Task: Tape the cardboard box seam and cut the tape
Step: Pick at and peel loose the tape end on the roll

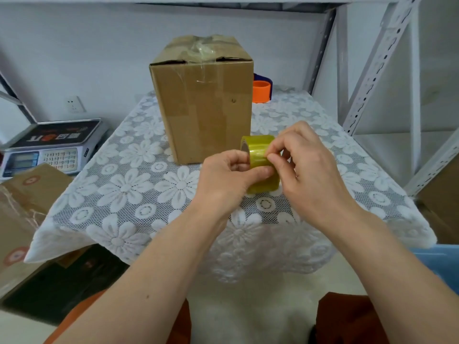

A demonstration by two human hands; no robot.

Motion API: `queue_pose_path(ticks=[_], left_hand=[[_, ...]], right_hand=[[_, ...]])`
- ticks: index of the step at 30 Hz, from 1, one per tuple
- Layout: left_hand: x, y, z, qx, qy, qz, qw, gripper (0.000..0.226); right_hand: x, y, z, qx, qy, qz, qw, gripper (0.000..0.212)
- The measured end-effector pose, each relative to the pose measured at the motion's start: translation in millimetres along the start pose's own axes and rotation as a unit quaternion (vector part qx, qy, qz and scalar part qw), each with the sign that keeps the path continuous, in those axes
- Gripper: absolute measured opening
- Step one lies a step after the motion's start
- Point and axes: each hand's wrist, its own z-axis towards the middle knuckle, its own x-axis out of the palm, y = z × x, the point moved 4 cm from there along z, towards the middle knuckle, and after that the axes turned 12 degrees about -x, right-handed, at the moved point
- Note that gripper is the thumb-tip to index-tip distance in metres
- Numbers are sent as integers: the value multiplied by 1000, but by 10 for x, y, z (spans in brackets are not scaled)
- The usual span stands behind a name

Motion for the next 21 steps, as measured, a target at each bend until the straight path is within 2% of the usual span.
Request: queue_pose_path(ticks=[5, 8, 10, 14, 21], left_hand=[[-4, -51, -3, 6, 33, -20, 999, 18], [-19, -65, -14, 13, 35, -16, 999, 20], [-14, -65, -11, 17, 29, 1, 999, 20], [-9, -56, -10, 35, 11, 32, 999, 17], [-41, -59, -22, 10, 28, 7, 1000, 19]], right_hand=[[-7, 32, -30, -2, -49, -2, 999, 4], [-18, 33, -36, 26, -68, 53, 996, 23], [-10, 25, -24, 32, -66, 50, 996, 34], [4, 32, -13, 15, -82, -17, 996, 19], [38, 105, 8, -9, -75, -35, 997, 13]])
